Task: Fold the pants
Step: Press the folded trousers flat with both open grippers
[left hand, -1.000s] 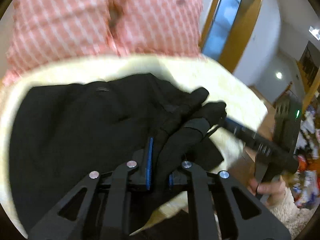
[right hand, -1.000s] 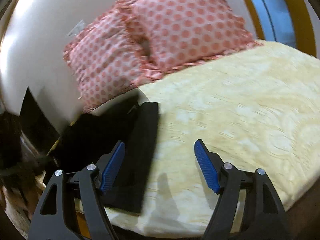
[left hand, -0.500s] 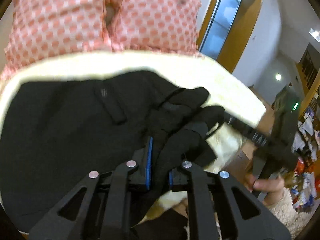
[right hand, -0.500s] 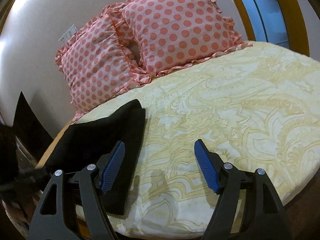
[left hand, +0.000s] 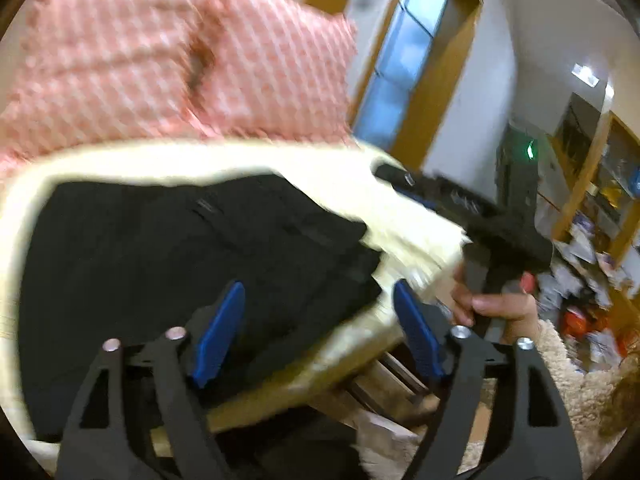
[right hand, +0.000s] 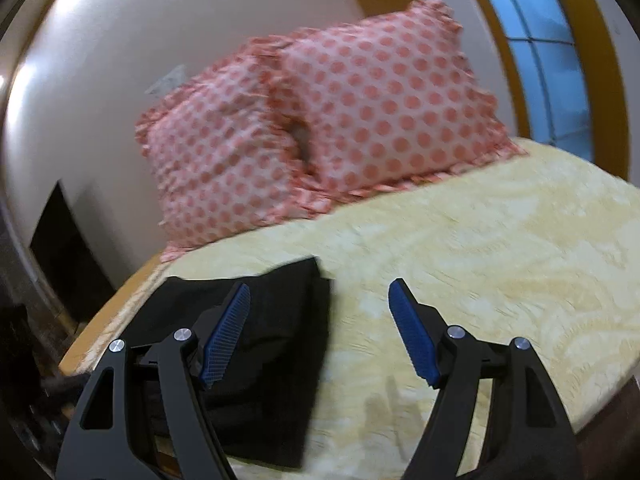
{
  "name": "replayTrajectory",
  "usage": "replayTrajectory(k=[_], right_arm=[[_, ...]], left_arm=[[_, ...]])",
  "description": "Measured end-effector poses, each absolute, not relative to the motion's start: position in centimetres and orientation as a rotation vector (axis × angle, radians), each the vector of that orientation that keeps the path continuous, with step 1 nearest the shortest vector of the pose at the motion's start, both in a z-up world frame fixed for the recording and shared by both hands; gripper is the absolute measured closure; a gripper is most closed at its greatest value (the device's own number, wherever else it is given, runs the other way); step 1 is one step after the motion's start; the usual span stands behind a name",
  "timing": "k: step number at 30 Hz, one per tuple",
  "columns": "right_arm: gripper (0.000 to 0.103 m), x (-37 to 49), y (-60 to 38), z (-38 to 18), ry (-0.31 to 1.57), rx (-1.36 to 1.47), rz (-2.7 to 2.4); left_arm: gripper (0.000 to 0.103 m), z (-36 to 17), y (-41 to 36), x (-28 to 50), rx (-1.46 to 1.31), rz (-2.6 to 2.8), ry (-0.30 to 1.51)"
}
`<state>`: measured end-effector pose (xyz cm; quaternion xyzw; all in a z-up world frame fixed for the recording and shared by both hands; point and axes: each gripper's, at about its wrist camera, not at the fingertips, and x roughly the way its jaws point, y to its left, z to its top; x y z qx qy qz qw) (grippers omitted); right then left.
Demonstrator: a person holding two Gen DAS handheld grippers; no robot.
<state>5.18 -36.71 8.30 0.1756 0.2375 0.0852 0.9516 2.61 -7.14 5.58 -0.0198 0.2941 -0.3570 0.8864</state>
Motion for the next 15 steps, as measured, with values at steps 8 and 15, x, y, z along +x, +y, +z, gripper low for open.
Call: replayTrajectory(k=[8, 15], right_arm=[[0.029, 6.4, -28.0, 8.0, 0.529, 0.2, 0.385], [0.029, 7.5, -25.1, 3.4, 0.781, 0.088, 0.335]], left_arm=[[0.005, 5.9, -1.0, 5.7, -0.042, -0.284, 0.546], [0.002, 1.3, -0.7, 7.4, -0.034, -0.22, 0.743]])
